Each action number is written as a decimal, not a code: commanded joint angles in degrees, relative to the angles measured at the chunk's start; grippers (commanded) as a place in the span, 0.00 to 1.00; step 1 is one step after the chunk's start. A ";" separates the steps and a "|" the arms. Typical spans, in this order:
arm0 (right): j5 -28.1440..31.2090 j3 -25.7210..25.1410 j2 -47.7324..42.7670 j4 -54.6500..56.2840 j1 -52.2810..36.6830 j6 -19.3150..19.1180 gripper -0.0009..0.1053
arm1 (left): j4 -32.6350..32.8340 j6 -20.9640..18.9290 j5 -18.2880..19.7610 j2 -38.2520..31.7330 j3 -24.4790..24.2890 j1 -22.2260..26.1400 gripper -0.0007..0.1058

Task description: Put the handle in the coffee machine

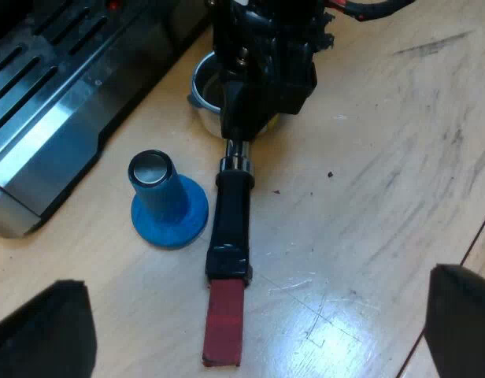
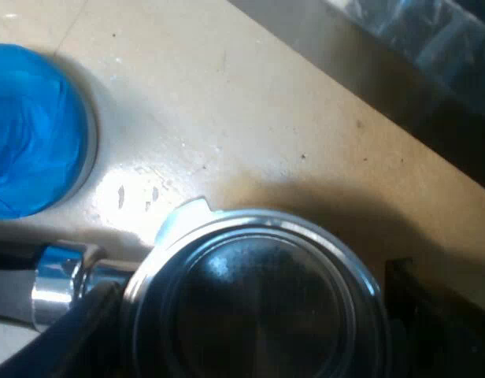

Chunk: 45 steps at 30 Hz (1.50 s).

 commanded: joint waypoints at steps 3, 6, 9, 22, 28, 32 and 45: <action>-0.52 -0.50 -2.37 1.80 -0.25 0.10 0.01 | -0.19 0.14 -0.68 0.20 -0.20 -0.27 0.81; -0.52 -0.50 -4.29 3.14 -0.25 0.10 0.01 | -0.32 1.65 0.46 0.20 -0.20 -0.27 0.81; -0.11 -0.50 -5.91 5.25 -0.10 0.22 0.01 | -0.44 3.30 1.27 0.20 -0.20 -0.27 0.81; -0.13 -0.50 -13.24 15.76 -0.10 8.35 0.01 | -1.80 7.49 4.51 0.20 -0.20 -0.27 0.81; -0.13 -0.50 -16.78 18.45 0.21 12.16 0.01 | -3.79 7.68 10.32 0.20 -0.20 -0.27 0.81; 2.30 -0.50 -19.14 18.51 2.17 12.19 0.01 | -5.74 7.88 10.30 0.20 0.56 -0.27 0.81; 6.39 -0.50 -22.88 18.51 8.57 16.14 0.01 | -7.87 10.40 11.04 0.26 4.92 -0.27 0.81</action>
